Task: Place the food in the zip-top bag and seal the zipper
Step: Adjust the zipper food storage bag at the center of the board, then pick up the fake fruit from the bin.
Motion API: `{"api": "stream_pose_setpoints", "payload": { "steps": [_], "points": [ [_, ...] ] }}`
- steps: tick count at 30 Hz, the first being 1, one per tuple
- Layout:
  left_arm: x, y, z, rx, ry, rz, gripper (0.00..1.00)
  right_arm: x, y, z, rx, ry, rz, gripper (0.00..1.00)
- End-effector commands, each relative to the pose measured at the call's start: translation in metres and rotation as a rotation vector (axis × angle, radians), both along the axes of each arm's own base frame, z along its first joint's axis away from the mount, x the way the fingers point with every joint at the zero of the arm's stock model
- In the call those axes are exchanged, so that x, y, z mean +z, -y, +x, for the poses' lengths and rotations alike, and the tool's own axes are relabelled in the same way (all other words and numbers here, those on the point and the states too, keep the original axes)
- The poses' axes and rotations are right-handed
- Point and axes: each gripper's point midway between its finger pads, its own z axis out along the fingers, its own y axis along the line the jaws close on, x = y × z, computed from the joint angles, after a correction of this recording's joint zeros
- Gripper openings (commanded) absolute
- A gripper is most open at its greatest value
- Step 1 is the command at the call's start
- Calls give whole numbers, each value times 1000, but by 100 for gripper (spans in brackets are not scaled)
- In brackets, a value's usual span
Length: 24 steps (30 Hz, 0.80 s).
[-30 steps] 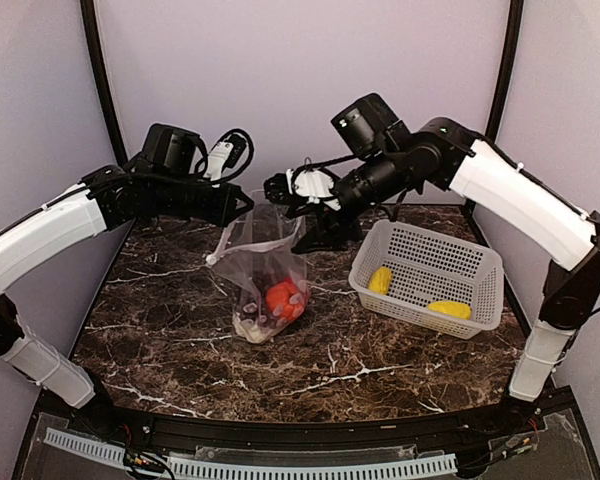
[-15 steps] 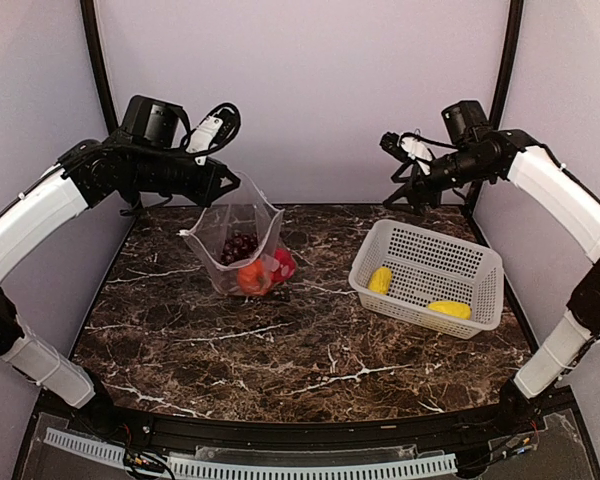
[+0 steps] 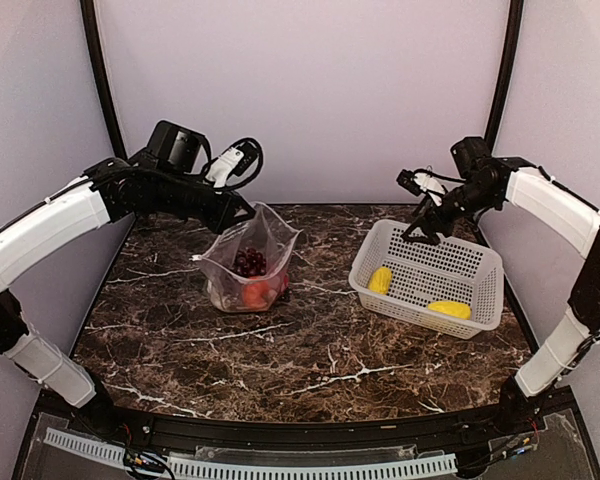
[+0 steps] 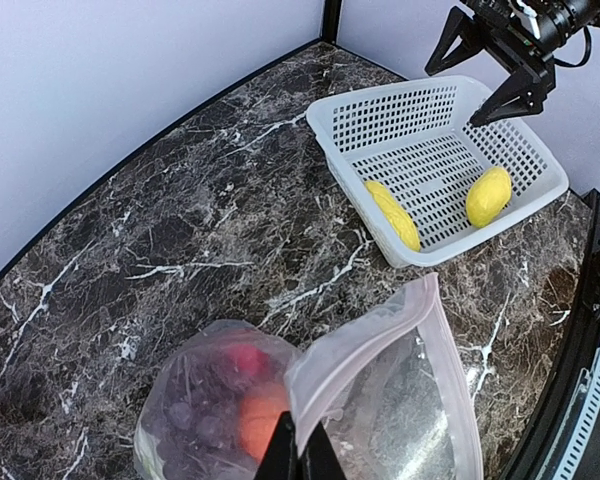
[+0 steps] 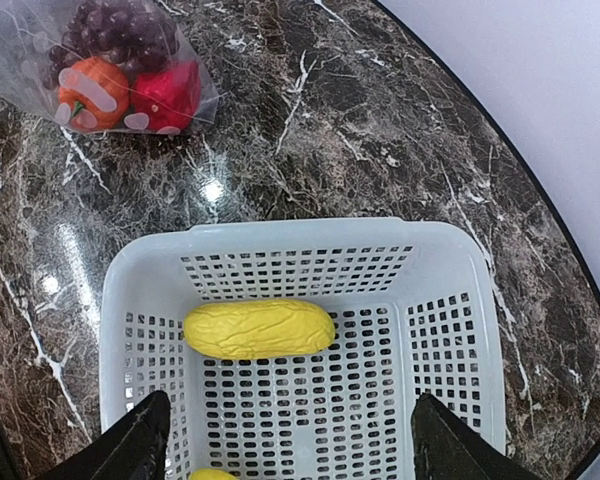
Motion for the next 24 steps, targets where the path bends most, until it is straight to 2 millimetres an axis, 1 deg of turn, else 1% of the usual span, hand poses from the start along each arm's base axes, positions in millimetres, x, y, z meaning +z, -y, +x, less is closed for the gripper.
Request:
{"api": "stream_pose_setpoints", "payload": {
  "steps": [1,2,3,4,5,7,10,11,12,15,17,18,19,20,21,22,23,24],
  "points": [
    [14,-5,-6,2,65,-69,1,-15,3,-9,41,-19,-47,77],
    [21,-3,-4,5,97,-101,1,-16,3,-11,60,-16,-57,75],
    [16,-7,-7,13,101,-110,1,-16,1,-14,92,-14,-55,74],
    [21,-8,-2,33,134,-130,1,-12,-2,-19,134,-3,-45,73],
    [18,-10,-3,43,134,-133,1,-8,-4,-22,161,18,-35,72],
    [19,-13,1,77,138,-139,1,-2,-9,-26,211,68,-29,69],
    [23,-19,9,152,136,-150,1,-5,-15,-26,276,139,-87,66],
    [23,-20,11,170,123,-158,1,-8,-16,-26,302,163,-125,66],
    [28,-20,12,181,123,-166,1,-13,-17,-24,325,182,-164,65],
    [30,-15,12,166,106,-184,1,-27,-21,-23,404,227,-273,63],
    [26,-14,14,164,111,-176,1,-38,-24,-21,440,250,-326,61],
    [20,-15,15,167,108,-165,1,-42,-25,-19,445,258,-343,60],
    [20,-16,16,173,120,-164,1,-46,-26,-17,447,262,-359,59],
    [9,-17,15,177,110,-150,1,-49,-26,-15,450,263,-373,59],
    [15,-19,15,182,134,-172,1,-51,-27,-13,455,264,-387,59],
    [5,-24,10,186,126,-169,1,-55,-28,-12,461,262,-402,58],
    [6,-24,10,187,144,-190,1,-58,-29,-11,468,264,-415,58],
    [-1,-29,6,192,140,-191,1,-62,-29,-10,478,264,-431,59]
  ]
}}
